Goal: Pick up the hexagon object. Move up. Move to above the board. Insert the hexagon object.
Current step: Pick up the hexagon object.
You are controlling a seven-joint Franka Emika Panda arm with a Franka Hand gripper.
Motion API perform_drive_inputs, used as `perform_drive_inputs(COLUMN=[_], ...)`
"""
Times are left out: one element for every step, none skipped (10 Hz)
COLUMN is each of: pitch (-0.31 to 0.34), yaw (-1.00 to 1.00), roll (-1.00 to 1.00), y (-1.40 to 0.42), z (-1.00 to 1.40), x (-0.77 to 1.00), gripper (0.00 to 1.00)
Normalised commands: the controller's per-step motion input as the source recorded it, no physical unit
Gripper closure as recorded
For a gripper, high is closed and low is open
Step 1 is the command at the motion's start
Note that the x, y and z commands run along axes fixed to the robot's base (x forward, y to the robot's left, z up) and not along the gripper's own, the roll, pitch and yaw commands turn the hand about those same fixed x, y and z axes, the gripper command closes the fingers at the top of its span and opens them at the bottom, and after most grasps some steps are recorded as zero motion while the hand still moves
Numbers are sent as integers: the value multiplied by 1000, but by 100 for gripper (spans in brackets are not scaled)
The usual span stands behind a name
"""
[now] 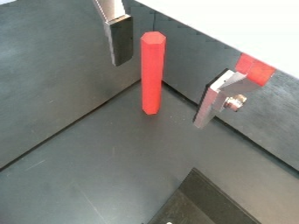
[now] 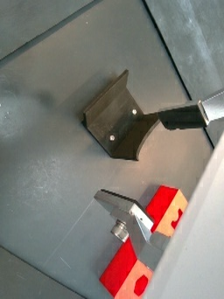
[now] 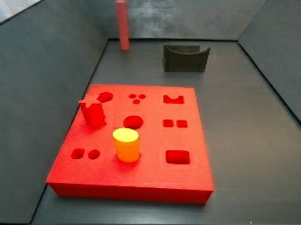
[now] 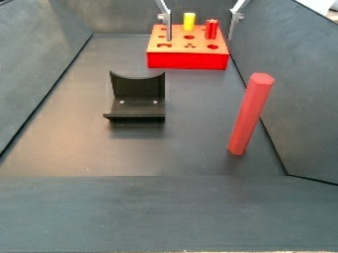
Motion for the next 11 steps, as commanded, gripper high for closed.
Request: perform_drive_inputs(pitch=[-39, -34, -117, -103, -117, -129, -137, -126, -114, -39, 0], yaw=[-40, -111, 0, 246, 577, 717, 769, 829, 831, 731, 526], roll=[0, 26, 0, 0, 73, 101, 130, 154, 121, 121, 117], y=[171, 397, 511, 449, 289, 203, 186, 166, 203, 234, 251], z=[-46, -226, 0, -69, -111, -140, -220, -263, -226, -157, -120], x=[-186, -520, -949, -729, -457, -300, -246, -200, -186, -117, -14], gripper=[0, 0, 0, 0, 0, 0, 0, 0, 0, 0, 0])
